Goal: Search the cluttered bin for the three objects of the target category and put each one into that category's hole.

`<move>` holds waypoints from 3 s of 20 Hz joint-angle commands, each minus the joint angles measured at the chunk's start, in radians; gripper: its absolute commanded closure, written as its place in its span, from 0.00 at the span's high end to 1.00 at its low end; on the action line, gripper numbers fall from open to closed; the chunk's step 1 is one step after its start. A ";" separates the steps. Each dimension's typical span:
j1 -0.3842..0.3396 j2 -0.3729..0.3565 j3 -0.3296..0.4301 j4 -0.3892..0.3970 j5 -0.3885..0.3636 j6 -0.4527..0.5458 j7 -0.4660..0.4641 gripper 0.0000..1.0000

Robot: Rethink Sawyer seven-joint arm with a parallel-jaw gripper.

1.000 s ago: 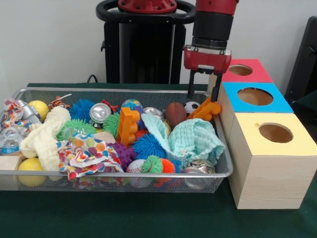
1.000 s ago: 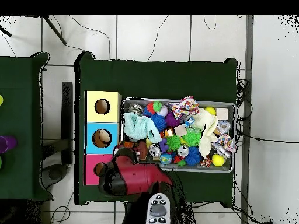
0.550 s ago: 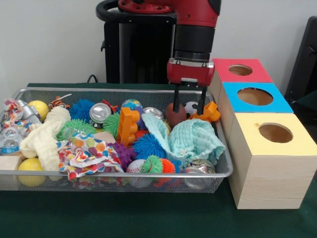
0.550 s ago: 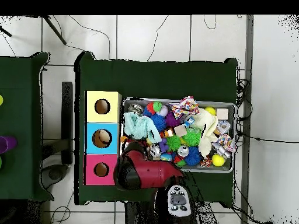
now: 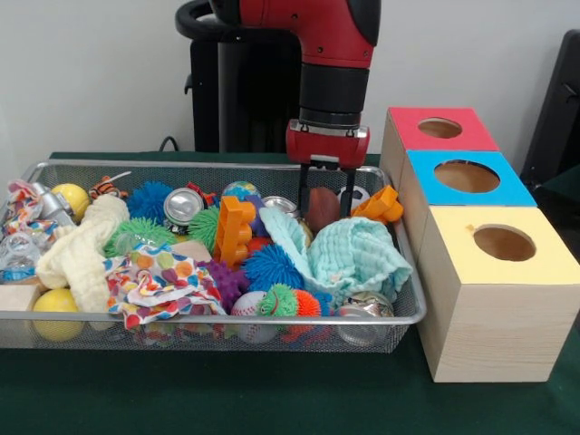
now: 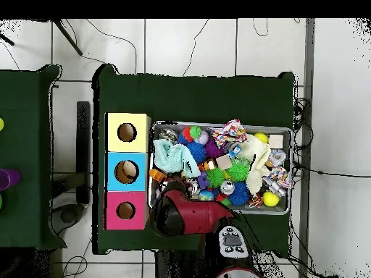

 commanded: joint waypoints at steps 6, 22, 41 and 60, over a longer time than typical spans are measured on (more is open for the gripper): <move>-0.008 -0.045 0.101 0.044 -0.044 0.026 0.101 1.00; -0.004 0.018 0.065 0.053 -0.064 -0.075 0.119 1.00; -0.060 -0.080 0.145 0.032 -0.080 0.103 0.055 1.00; -0.056 -0.001 0.151 -0.012 -0.048 0.164 0.053 1.00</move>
